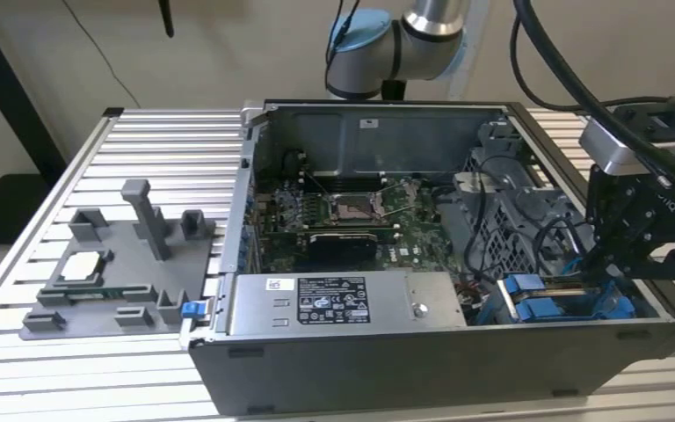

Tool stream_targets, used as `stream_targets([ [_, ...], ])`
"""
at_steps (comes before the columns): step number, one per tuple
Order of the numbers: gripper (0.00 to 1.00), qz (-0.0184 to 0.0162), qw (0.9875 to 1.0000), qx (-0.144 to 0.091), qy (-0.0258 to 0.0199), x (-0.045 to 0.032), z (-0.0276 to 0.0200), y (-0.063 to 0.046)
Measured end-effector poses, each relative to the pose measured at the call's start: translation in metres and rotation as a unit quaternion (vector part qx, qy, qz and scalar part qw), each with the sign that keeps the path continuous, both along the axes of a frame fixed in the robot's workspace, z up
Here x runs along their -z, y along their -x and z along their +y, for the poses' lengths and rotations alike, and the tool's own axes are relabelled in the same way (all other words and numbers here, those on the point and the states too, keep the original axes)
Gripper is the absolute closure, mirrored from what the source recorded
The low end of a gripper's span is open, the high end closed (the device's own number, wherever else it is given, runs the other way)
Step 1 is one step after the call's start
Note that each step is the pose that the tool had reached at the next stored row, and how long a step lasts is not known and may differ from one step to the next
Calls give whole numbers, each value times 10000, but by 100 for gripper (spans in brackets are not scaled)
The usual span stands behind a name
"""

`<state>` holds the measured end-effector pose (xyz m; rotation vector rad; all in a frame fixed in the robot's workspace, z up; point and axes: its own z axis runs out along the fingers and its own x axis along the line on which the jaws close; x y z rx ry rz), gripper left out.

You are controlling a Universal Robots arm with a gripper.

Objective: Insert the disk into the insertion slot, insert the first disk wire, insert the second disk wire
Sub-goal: 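Insert the first disk wire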

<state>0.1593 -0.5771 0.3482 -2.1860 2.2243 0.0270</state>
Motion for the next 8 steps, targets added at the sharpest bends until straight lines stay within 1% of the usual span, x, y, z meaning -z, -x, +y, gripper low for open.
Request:
stream_targets([
  [8, 100, 0, 10000, 0, 1, 41, 0, -24],
])
